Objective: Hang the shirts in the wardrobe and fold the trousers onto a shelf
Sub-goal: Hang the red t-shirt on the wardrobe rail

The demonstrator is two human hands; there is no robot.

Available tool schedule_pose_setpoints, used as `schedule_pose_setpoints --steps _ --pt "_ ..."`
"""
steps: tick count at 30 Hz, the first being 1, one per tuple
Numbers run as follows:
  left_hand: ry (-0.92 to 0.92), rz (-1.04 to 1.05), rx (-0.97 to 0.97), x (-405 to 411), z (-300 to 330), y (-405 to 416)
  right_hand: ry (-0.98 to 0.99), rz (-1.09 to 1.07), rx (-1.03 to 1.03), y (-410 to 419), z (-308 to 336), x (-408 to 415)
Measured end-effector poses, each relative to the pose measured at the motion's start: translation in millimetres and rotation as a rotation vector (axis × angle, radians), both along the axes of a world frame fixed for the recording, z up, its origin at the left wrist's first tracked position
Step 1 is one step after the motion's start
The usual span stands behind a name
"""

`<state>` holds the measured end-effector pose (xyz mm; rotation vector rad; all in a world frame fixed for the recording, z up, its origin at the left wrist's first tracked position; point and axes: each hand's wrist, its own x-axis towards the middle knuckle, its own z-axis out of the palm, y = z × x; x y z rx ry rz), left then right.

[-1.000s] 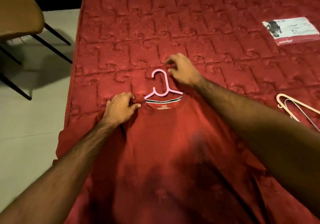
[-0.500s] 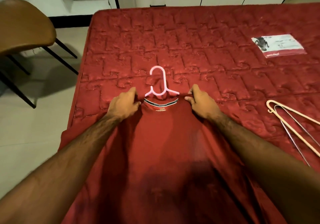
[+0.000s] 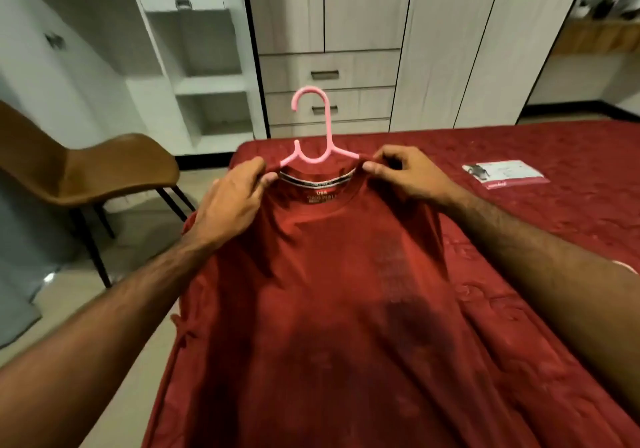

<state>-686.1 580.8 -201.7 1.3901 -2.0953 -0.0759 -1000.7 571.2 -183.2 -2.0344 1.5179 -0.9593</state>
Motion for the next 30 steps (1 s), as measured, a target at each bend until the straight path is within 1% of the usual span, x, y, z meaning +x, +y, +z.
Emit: schedule_pose_setpoints --steps 2,5,9,12,14,18,21,25,27,30 --pt "0.005 0.045 -0.105 9.5 32.9 24.9 -0.004 0.013 -0.083 25.0 33.5 11.9" --pt "0.023 0.095 -0.238 28.7 87.2 70.4 0.049 -0.042 -0.256 63.8 88.4 36.4" --pt "0.132 0.12 -0.337 66.0 169.3 114.8 0.098 -0.086 -0.45 102.7 178.9 83.8" --pt "0.181 0.121 -0.391 97.9 230.7 147.7 0.065 -0.069 -0.532 130.0 239.3 120.3" --pt "0.205 0.146 -0.427 119.5 271.2 168.9 0.013 -0.01 -0.554 143.8 275.8 141.8" --pt "0.361 0.216 -0.517 164.2 337.1 204.5 -0.108 0.15 -0.605 158.9 339.4 187.7" --pt "0.445 0.263 -0.532 195.2 357.1 210.4 -0.169 0.21 -0.614 149.2 362.3 223.3" --pt "0.498 0.293 -0.528 235.2 350.9 193.0 -0.19 0.24 -0.613 113.7 354.8 269.6" --pt "0.48 0.275 -0.504 254.7 340.0 177.3 -0.175 0.288 -0.575 86.9 339.0 288.4" --pt "0.339 0.233 -0.406 296.0 319.3 138.9 -0.05 0.409 -0.567 31.6 322.0 322.0"
